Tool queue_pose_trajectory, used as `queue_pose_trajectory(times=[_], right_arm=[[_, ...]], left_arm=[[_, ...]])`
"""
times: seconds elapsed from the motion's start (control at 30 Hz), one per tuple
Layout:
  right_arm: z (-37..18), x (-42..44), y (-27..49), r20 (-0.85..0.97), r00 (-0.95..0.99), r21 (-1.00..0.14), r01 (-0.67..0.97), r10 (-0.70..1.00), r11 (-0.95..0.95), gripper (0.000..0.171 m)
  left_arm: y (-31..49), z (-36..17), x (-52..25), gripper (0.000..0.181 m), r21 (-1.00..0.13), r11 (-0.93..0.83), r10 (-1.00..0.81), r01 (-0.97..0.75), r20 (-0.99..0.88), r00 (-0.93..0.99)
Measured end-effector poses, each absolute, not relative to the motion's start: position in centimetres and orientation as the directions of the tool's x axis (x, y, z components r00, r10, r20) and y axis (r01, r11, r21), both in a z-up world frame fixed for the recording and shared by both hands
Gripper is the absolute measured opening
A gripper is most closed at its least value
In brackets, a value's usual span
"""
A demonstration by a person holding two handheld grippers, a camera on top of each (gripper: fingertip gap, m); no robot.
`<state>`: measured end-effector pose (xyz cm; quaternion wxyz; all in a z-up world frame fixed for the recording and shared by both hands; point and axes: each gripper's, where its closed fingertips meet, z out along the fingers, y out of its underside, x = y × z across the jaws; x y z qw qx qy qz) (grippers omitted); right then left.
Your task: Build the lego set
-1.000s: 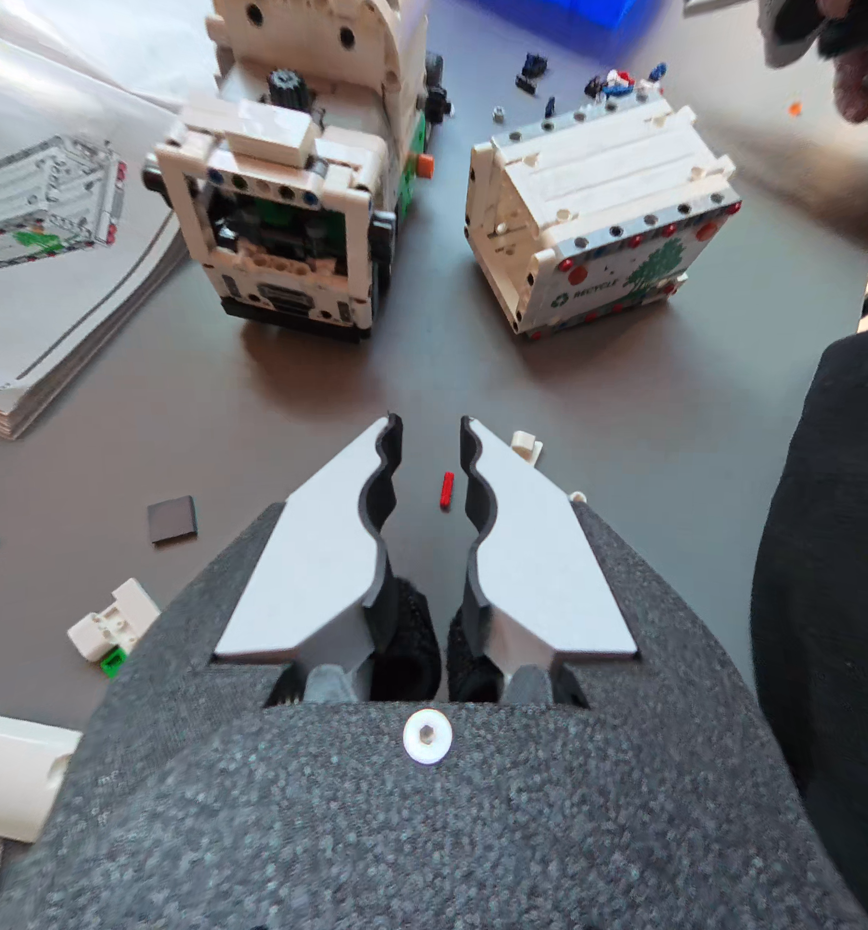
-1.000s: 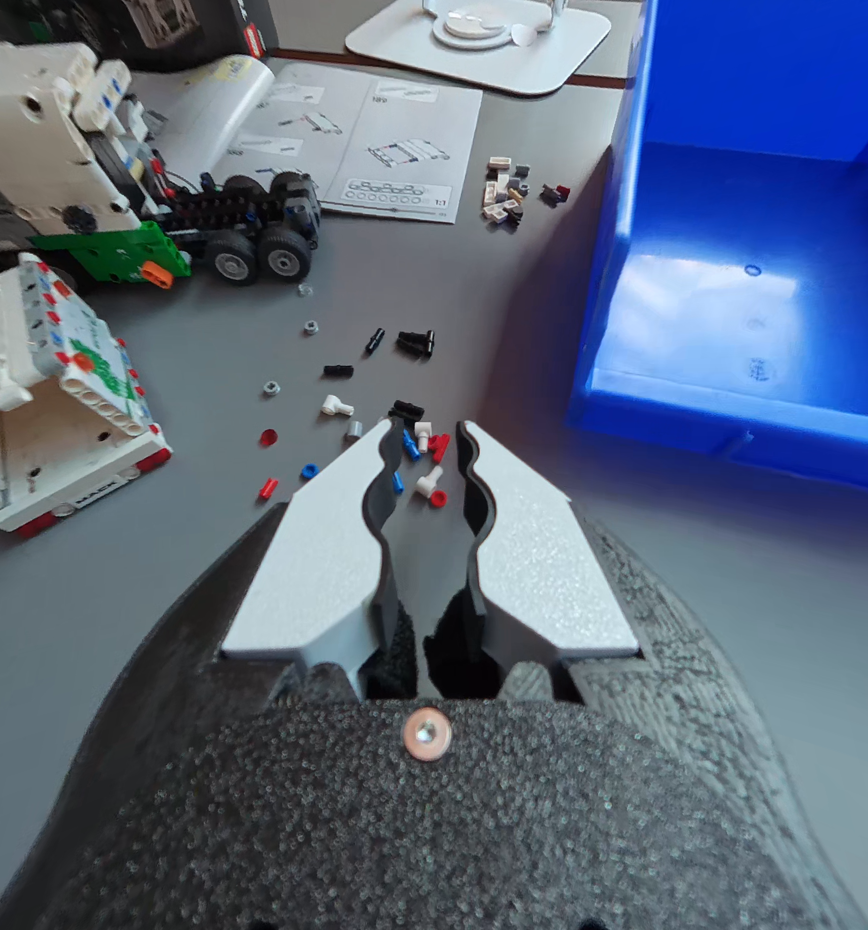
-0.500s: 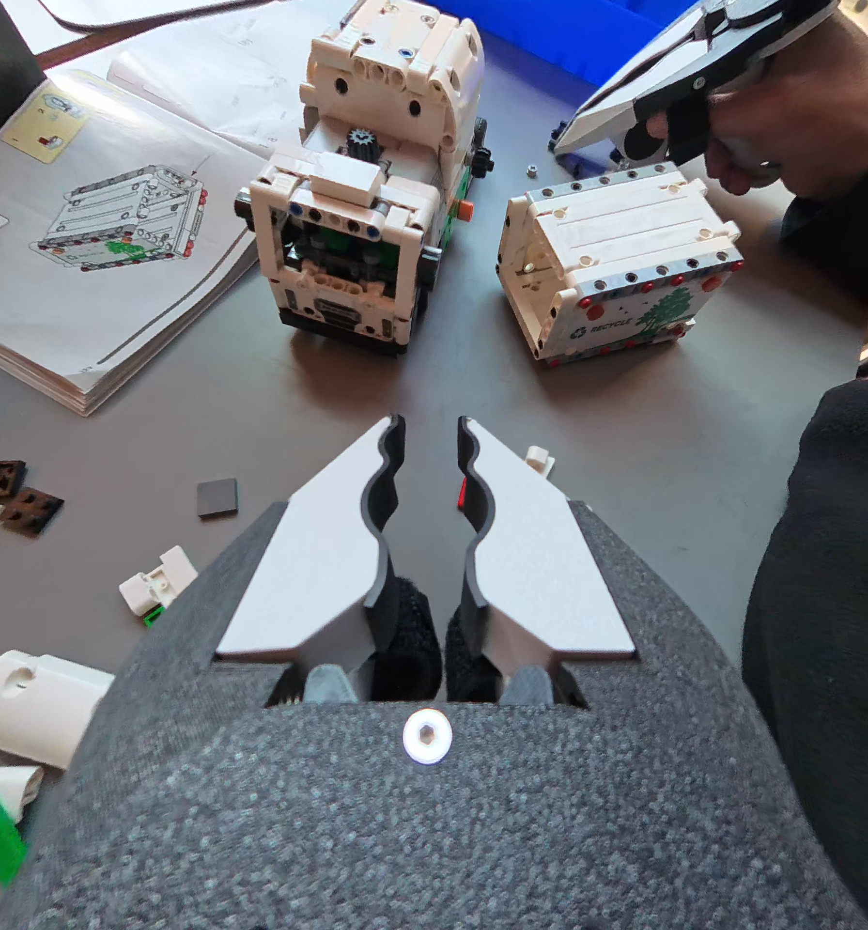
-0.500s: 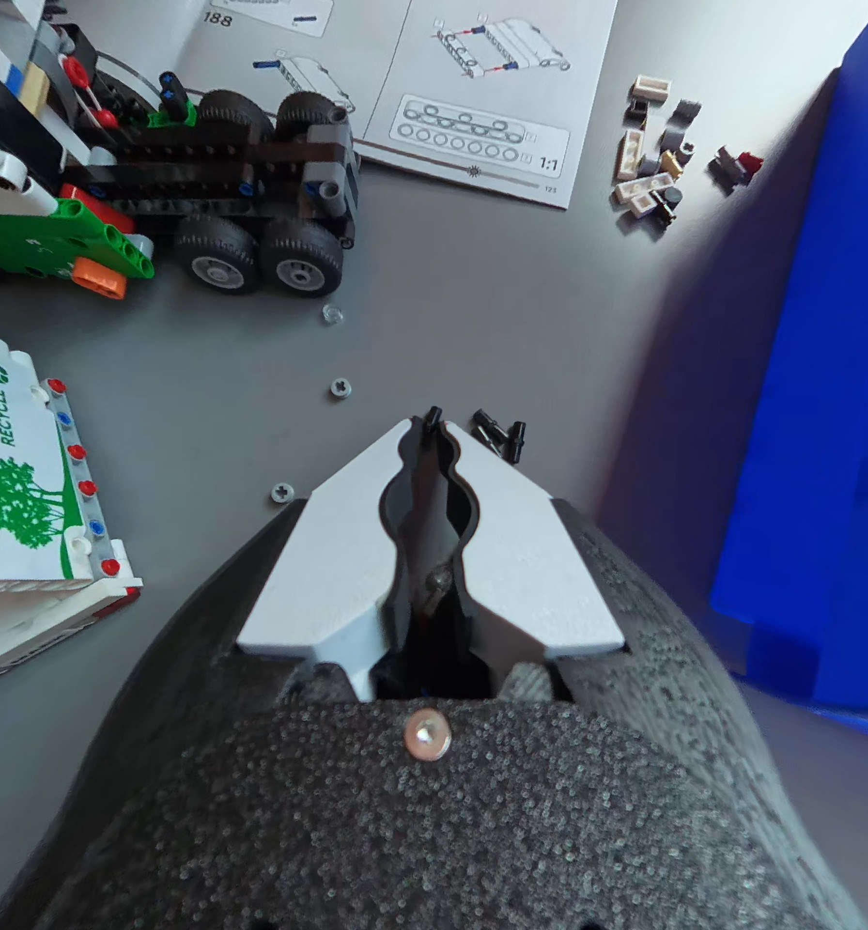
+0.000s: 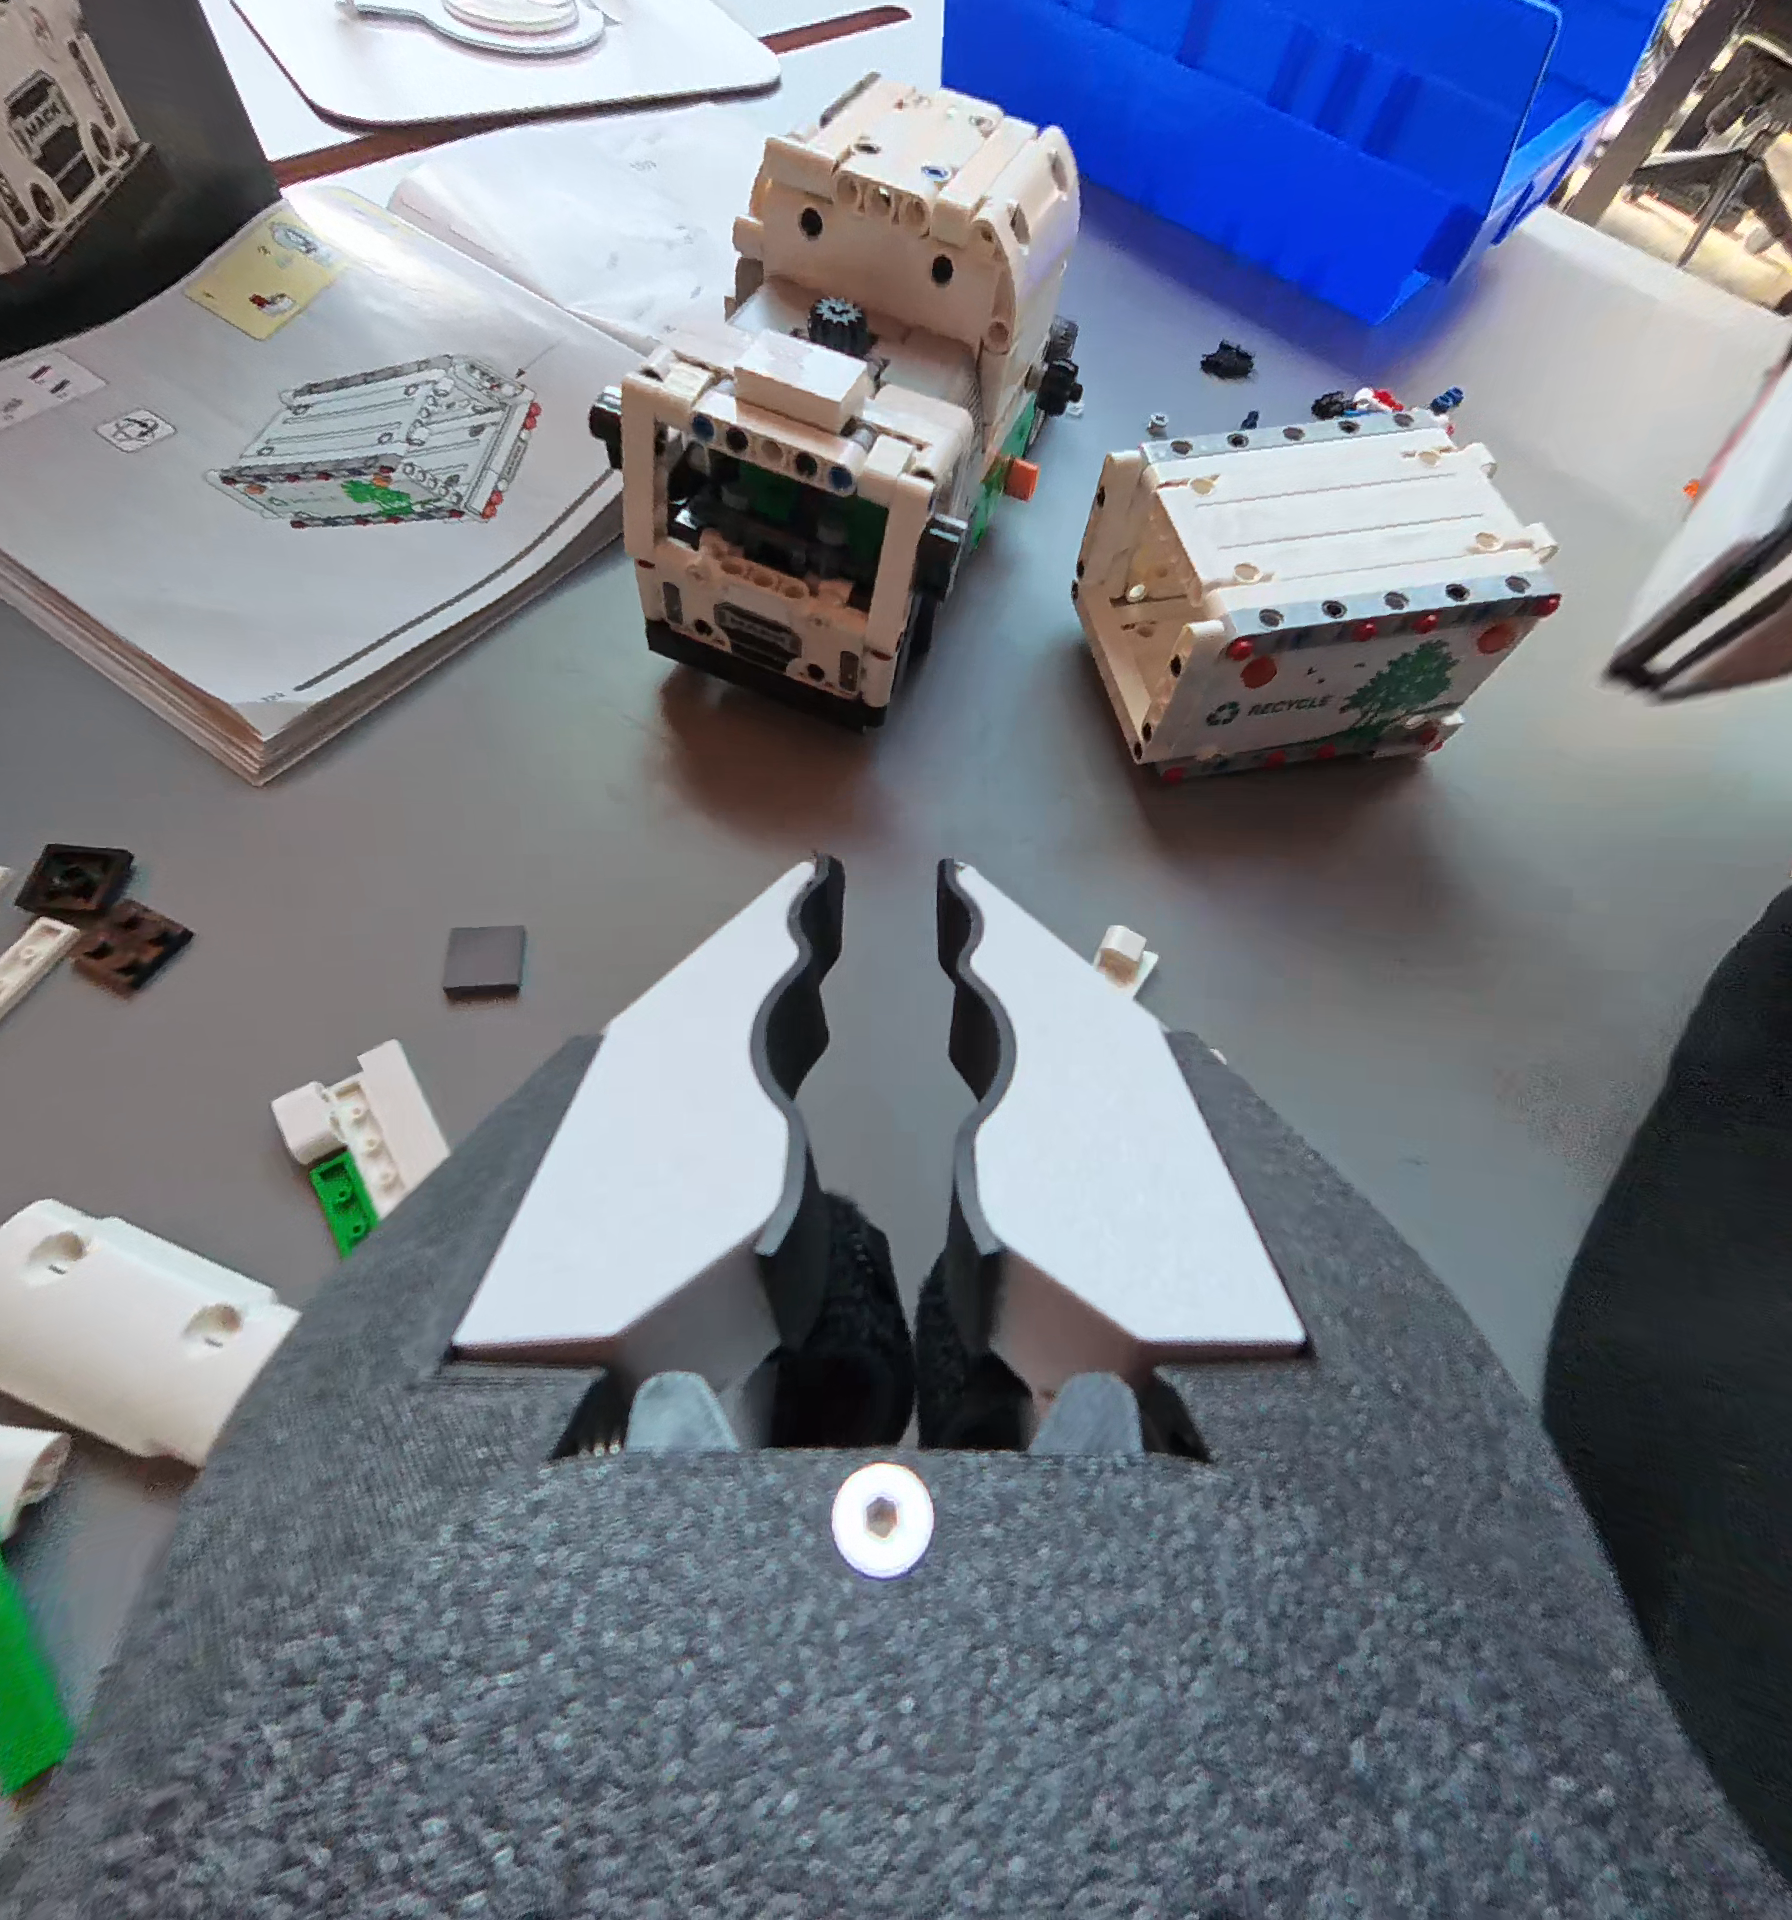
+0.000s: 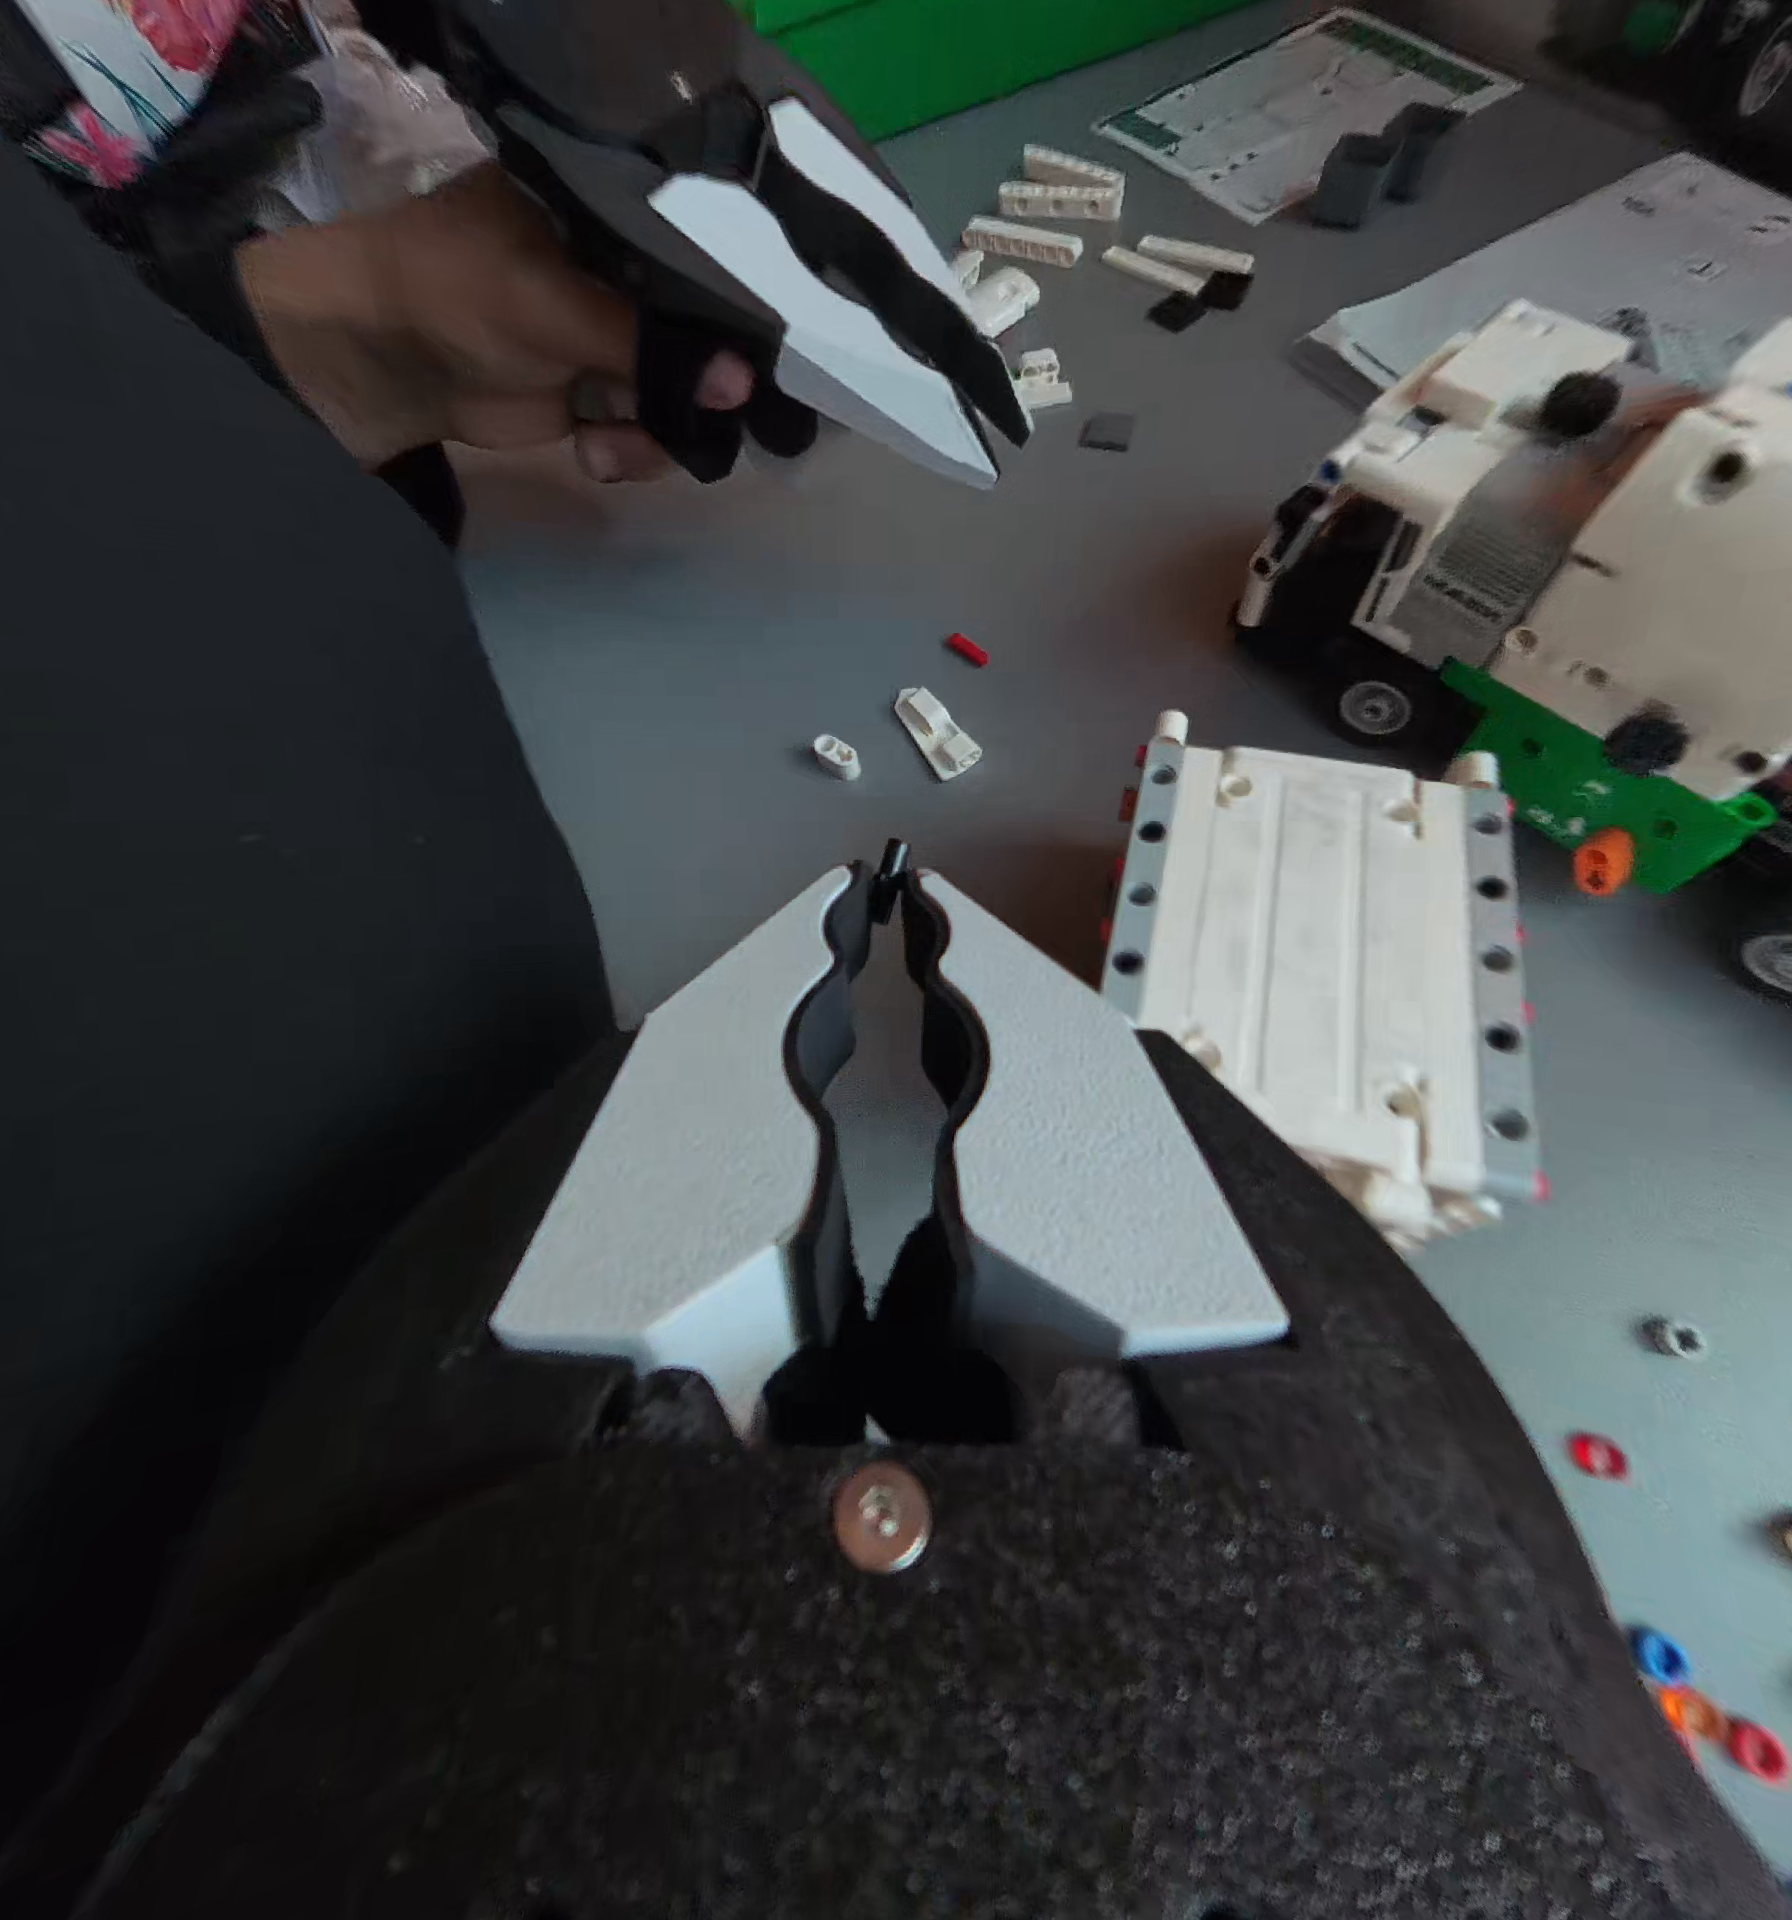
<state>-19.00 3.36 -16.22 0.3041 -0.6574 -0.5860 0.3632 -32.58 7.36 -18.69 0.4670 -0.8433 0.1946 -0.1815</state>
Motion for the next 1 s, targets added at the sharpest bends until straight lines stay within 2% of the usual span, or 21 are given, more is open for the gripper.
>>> queue_pose_trajectory(times=[0.17,0.3,0.57,0.67,0.73,0.83,0.9,0.97,1.0], right_arm=[[-21.4,-23.4,3.3,-0.055,0.154,-0.748,0.648,0.987,-0.143,0.004],[-21.9,-23.4,4.0,0.067,0.186,-0.717,0.692,0.98,-0.082,0.004],[-23.7,-22.7,3.8,0.13,0.181,-0.652,0.756,0.975,-0.054,0.005],[-23.6,-22.6,3.9,0.123,0.203,-0.668,0.741,0.971,-0.07,0.005],[-22.2,-22.3,4.0,0.099,0.227,-0.7,0.707,0.969,-0.094,0.01],[-14.7,-20.4,4.9,0.015,0.292,-0.863,0.486,0.956,-0.135,0.01],[-11.1,-17.1,8.1,0.017,0.376,-0.916,0.378,0.926,-0.137,0.012],[-11.4,-12.8,13.4,0.101,0.501,-0.894,0.425,0.86,-0.143,0.013],[-12.8,-10.7,16.0,0.131,0.55,-0.86,0.477,0.825,-0.181,0.02]], left_arm=[[5.4,-19.4,-32.1,0.016,-0.835,-0.484,-0.509,-0.26,0.027,0.86],[3.9,-19.9,-31.2,0.016,-0.827,-0.493,-0.516,-0.271,0.027,0.856],[3.8,-20.4,-30.0,0.017,-0.822,-0.505,-0.543,-0.261,0.068,0.837],[4.2,-20.3,-29.9,0.017,-0.825,-0.499,-0.551,-0.266,0.065,0.832],[4.5,-20.3,-29.9,0.017,-0.82,-0.502,-0.552,-0.274,0.061,0.831],[4.6,-20.3,-30.3,0.017,-0.811,-0.511,-0.55,-0.285,0.053,0.834],[4.7,-20.1,-30.4,0.017,-0.812,-0.511,-0.548,-0.28,0.057,0.835],[5.0,-19.9,-30.4,0.017,-0.817,-0.51,-0.547,-0.269,0.067,0.834],[5.1,-19.9,-30.4,0.017,-0.817,-0.512,-0.547,-0.265,0.072,0.834]])
